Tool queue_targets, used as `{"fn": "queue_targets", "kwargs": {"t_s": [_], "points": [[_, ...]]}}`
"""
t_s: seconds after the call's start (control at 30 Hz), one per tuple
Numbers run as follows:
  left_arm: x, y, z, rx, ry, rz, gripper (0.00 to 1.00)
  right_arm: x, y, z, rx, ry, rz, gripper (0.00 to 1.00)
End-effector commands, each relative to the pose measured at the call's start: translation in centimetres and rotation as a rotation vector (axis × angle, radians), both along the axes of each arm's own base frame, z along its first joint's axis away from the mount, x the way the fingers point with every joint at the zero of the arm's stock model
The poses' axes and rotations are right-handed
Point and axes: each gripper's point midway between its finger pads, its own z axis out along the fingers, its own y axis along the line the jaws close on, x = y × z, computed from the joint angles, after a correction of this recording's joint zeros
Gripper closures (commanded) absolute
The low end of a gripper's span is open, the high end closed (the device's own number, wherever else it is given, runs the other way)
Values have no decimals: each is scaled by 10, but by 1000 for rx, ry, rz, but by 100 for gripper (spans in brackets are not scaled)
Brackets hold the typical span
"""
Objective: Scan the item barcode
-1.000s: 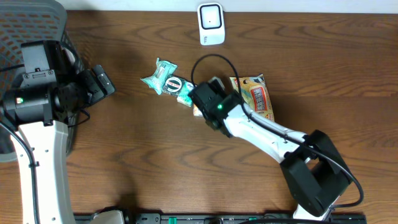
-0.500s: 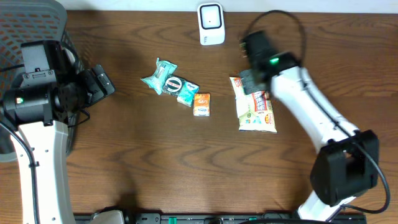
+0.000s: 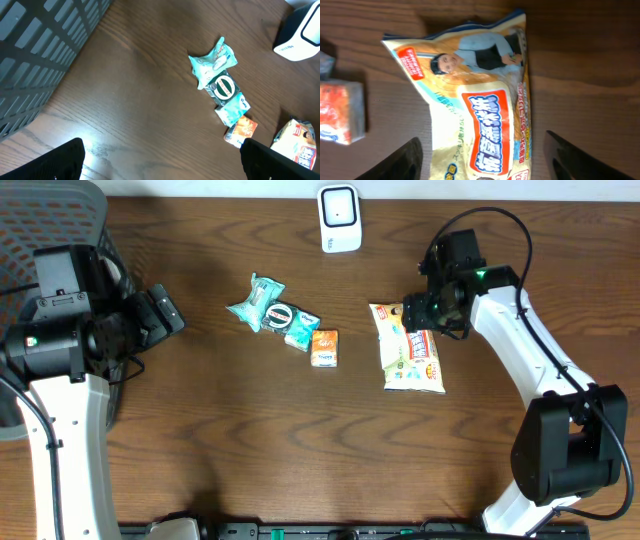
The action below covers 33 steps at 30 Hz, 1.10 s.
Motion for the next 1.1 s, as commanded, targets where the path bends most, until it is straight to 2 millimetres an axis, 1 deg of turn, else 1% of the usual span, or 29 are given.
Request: {"fn": "queue_targets", "kwargs": {"t_s": [0.0, 0.27, 0.4, 0.53, 0.57, 0.7, 0.77, 0.8, 0.87, 0.97, 1.0, 1.03, 1.07], "points": [[2, 1, 7, -2, -17, 3, 3, -4, -11, -7, -30, 11, -97, 32], [2, 1, 7, -2, -17, 3, 2, -7, -7, -22, -28, 8, -86, 30], [2, 1, 7, -2, -17, 3, 2, -10, -4, -35, -26, 3, -77, 28], [2, 1, 7, -2, -17, 3, 3, -18, -2, -54, -23, 6, -67, 25], [2, 1, 7, -2, -17, 2, 2, -20, -1, -59, -24, 8, -65, 26], [2, 1, 7, -2, -17, 2, 2, -31, 3, -75, -24, 27, -49, 37], [2, 1, 7, -2, -17, 3, 3, -34, 5, -80, -27, 36, -41, 38], [2, 1, 7, -2, -17, 3, 2, -35, 6, -82, -29, 40, -37, 42], [2, 1, 7, -2, -17, 2, 2, -35, 8, -83, -31, 39, -27, 58], [2, 1, 7, -2, -17, 2, 2, -33, 7, -82, -44, 29, -30, 72], [2, 1, 7, -2, -17, 3, 3, -32, 8, -82, -42, 26, -30, 81], [2, 1, 7, -2, -17, 3, 3, -32, 8, -81, -42, 25, -30, 94], [2, 1, 7, -2, -17, 3, 2, -32, 8, -81, -42, 25, -30, 99]]}}
